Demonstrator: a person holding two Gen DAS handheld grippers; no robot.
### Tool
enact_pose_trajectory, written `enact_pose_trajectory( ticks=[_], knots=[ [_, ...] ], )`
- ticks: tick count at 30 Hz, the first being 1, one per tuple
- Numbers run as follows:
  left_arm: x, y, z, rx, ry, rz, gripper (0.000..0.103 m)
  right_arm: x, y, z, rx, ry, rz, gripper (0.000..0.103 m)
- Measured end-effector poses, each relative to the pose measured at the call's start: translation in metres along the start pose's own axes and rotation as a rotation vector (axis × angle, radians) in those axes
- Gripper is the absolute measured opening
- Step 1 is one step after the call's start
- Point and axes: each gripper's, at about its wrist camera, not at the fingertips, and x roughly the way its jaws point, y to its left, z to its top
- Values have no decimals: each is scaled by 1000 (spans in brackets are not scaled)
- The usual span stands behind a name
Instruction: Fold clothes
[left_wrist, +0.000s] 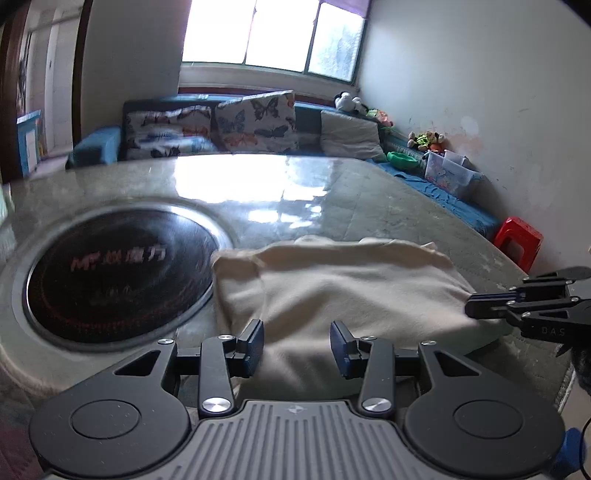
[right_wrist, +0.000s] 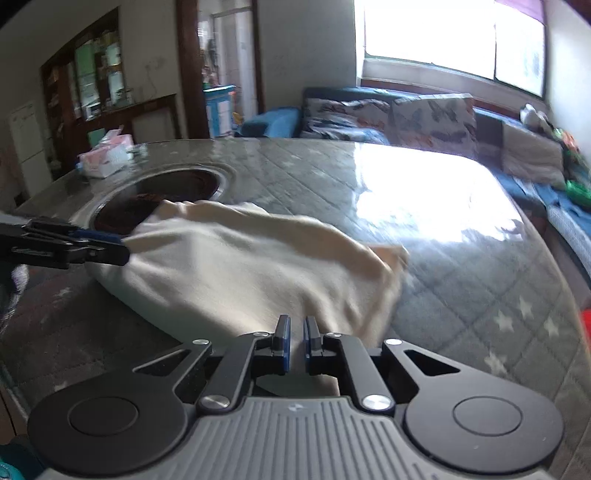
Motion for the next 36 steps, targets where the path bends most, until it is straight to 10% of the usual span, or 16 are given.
enact_pose_trajectory(
  ticks=[23,36],
  knots=[
    [65,-24,28,58,57,-75,43,19,19,21,-74,36,126,14],
    [93,-4,63,39,52,13,42,82,-24,74,9,49,30,15]
  ],
)
